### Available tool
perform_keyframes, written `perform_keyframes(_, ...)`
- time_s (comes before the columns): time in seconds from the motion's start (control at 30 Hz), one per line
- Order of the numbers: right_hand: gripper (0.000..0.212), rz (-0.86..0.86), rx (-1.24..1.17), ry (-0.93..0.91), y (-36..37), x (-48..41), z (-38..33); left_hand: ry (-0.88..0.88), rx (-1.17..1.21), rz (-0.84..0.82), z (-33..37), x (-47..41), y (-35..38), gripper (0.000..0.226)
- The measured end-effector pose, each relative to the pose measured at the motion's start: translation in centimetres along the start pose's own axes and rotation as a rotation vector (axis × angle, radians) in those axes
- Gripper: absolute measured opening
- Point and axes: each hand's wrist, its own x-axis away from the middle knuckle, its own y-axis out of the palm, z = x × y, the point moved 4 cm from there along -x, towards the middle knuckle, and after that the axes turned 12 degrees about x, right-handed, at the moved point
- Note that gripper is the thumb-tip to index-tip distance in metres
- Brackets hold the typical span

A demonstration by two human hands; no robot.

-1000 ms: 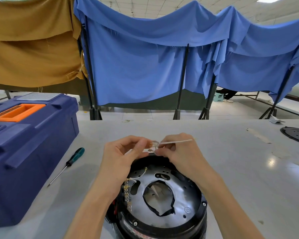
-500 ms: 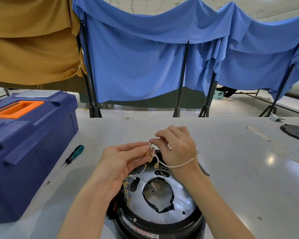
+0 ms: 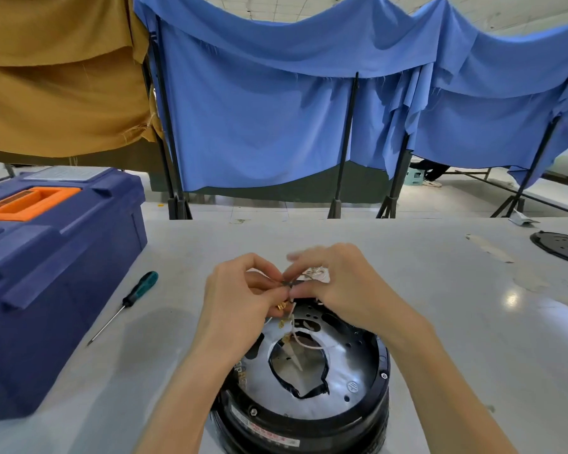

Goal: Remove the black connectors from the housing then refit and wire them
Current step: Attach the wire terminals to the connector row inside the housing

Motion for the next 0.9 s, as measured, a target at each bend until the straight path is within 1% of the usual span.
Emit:
perform_keyframes(0.1, 0.008, -0.01, -0.138, 0.024, 0.2, 0.1, 0.0, 0.018, -0.039, 0.021, 0.1, 0.0, 0.1, 0.019)
perform_keyframes(0.17, 0.008, 0.016, -0.201, 0.068, -0.1, 0.1, 0.4, -0.035, 0.011, -0.012, 0.0, 0.1, 0.2, 0.016)
perform_keyframes(0.23, 0.012, 0.03, -0.253, 0.122, -0.1, 0.1, 0.8, -0.12, 0.082, -0.068, -0.1, 0.2, 0.1, 0.025)
perform_keyframes(0.27, 0.015, 0.029, -0.277, 0.155, 0.0, 0.1, 1.0, -0.146, 0.087, -0.087, -0.2, 0.2, -0.1, 0.032)
perform_keyframes(0.3, 0.017, 0.021, -0.302, 0.187, 0.1, 0.0, 1.1, -0.153, 0.064, -0.1, -0.2, 0.1, -0.2, 0.033)
perform_keyframes(0.33, 0.018, 0.008, -0.331, 0.213, 0.3, 0.0, 1.2, -0.15, 0.032, -0.106, -0.2, 0.1, -0.4, 0.029)
perform_keyframes(0.4, 0.019, -0.018, -0.388, 0.249, 0.8, 0.0, 1.2, -0.145, 0.001, -0.103, -0.4, 0.1, -0.4, 0.012)
perform_keyframes(0.43, 0.02, -0.021, -0.412, 0.263, 1.0, 0.0, 1.2, -0.144, 0.002, -0.102, -0.5, 0.1, -0.3, 0.008)
perform_keyframes(0.57, 0.033, 0.041, -0.504, 0.347, 1.8, -0.2, 1.4, -0.135, 0.007, -0.128, -0.7, 0.3, 0.2, 0.009)
perform_keyframes(0.63, 0.034, 0.077, -0.566, 0.398, 2.1, -0.3, 1.5, -0.113, 0.007, -0.121, -0.6, 0.4, 0.5, 0.008)
perform_keyframes(0.7, 0.032, 0.077, -0.645, 0.43, 2.1, -0.3, 1.8, -0.109, 0.035, -0.109, -0.5, 0.5, 0.8, 0.007)
perform_keyframes(0.8, 0.027, 0.034, -0.758, 0.405, 1.3, -0.1, 2.2, -0.144, 0.114, -0.118, 0.0, 0.6, 0.5, 0.005)
perform_keyframes(0.87, 0.023, 0.051, -0.816, 0.392, 0.0, 0.0, 2.8, -0.131, 0.071, -0.102, 0.4, 0.4, -0.5, 0.004)
perform_keyframes(0.9, 0.021, 0.065, -0.832, 0.392, -0.7, 0.1, 3.1, -0.11, 0.004, -0.068, 0.6, 0.2, -1.3, 0.005)
